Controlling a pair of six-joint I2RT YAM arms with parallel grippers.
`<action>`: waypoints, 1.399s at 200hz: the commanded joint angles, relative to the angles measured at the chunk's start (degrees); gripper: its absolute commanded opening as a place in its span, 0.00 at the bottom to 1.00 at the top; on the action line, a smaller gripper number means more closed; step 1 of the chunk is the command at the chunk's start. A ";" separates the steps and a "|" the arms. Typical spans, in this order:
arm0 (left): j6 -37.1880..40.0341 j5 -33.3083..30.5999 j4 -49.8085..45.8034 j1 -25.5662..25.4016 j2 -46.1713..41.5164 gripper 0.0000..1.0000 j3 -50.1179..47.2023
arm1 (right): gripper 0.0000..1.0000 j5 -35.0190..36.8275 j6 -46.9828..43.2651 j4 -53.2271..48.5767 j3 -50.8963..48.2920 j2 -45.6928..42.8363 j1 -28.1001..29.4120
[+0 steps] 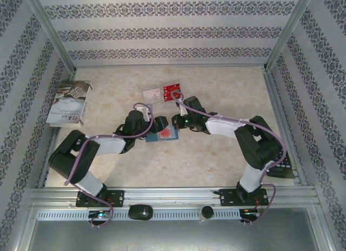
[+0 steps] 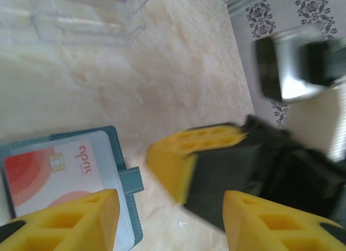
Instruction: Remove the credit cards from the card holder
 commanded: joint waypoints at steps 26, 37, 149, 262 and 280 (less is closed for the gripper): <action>5.61 1.50 -3.54 2.43 1.89 0.56 -0.09 | 0.00 -2.78 -2.47 -1.24 3.28 5.53 1.93; 5.37 2.02 -3.02 2.44 3.53 0.57 0.28 | 0.00 -1.98 -1.50 -1.92 3.31 6.93 1.57; 5.44 -3.74 -8.13 2.34 4.30 0.53 -0.25 | 0.00 -4.62 3.73 6.06 -0.21 5.65 1.52; 5.09 -2.25 -5.64 2.34 7.18 0.49 0.46 | 0.00 -2.35 4.82 1.90 0.29 7.00 0.39; 5.16 -2.73 -6.08 2.26 7.80 0.47 0.54 | 0.00 -4.00 6.22 3.99 -0.17 8.51 0.58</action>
